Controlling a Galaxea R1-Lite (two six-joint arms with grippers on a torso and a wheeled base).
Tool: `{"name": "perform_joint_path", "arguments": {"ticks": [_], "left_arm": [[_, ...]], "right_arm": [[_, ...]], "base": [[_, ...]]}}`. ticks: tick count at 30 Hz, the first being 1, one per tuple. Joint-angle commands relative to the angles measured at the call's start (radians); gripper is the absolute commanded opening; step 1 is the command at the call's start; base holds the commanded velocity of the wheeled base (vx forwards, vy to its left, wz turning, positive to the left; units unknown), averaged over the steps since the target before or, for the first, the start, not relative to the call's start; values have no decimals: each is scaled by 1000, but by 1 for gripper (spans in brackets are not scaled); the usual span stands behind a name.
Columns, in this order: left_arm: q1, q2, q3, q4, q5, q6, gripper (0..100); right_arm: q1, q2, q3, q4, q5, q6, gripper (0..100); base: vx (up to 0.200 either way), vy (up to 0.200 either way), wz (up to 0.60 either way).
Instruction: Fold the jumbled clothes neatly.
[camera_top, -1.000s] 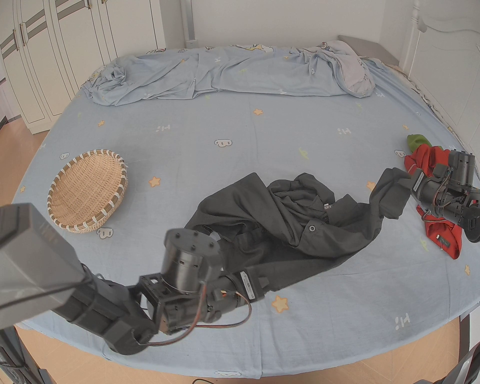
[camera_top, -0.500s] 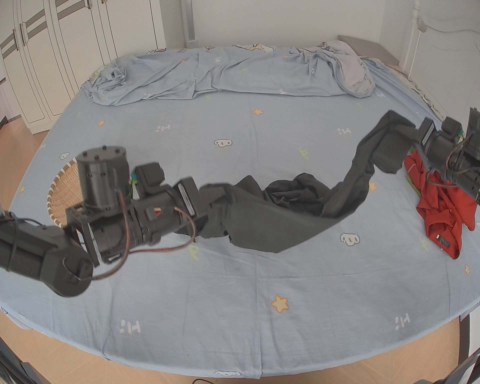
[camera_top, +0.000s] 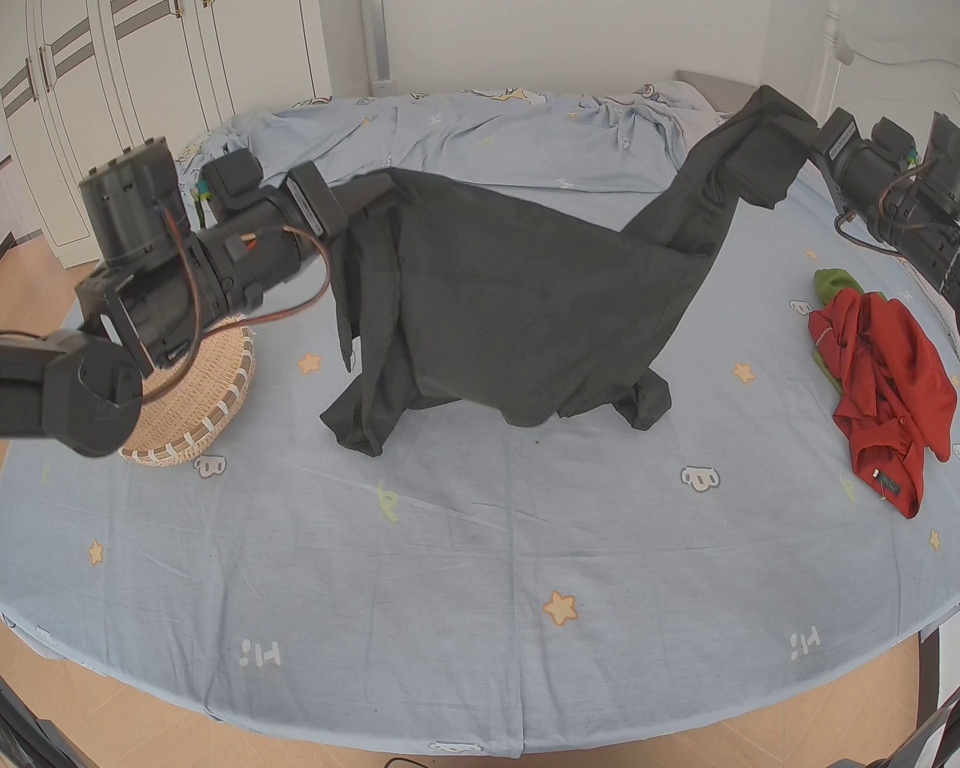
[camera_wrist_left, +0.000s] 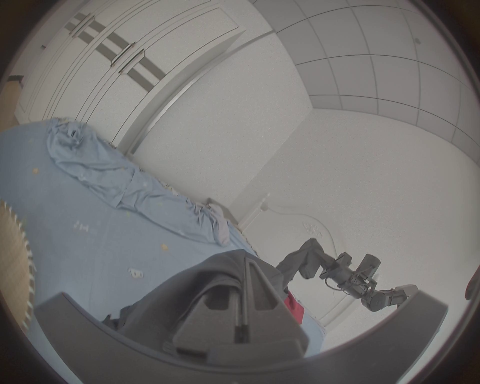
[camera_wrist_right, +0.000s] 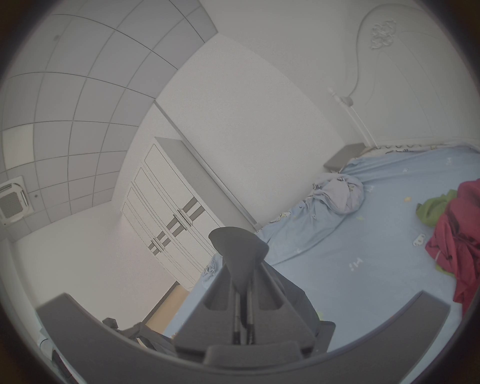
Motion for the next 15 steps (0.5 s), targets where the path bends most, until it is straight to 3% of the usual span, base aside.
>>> {"name": "perform_joint_path", "arguments": {"ticks": [1, 3, 5, 15], "left_arm": [[73, 20, -97, -2, -47, -2, 0], [98, 25, -140, -2, -75, -3, 0], [116, 35, -192, -2, -93, -5, 0], [144, 64, -382, -3, -98, -3, 0]], "right_arm": [[16, 41, -78, -3, -11, -11, 0], [19, 41, -84, -3, -12, -17, 0], [28, 41, -102, -9, -15, -83, 0], [91, 61, -174, -121, -66, -250, 0]], "base": [[0, 0, 0], [0, 0, 0], [0, 0, 0], [0, 0, 0]]}}
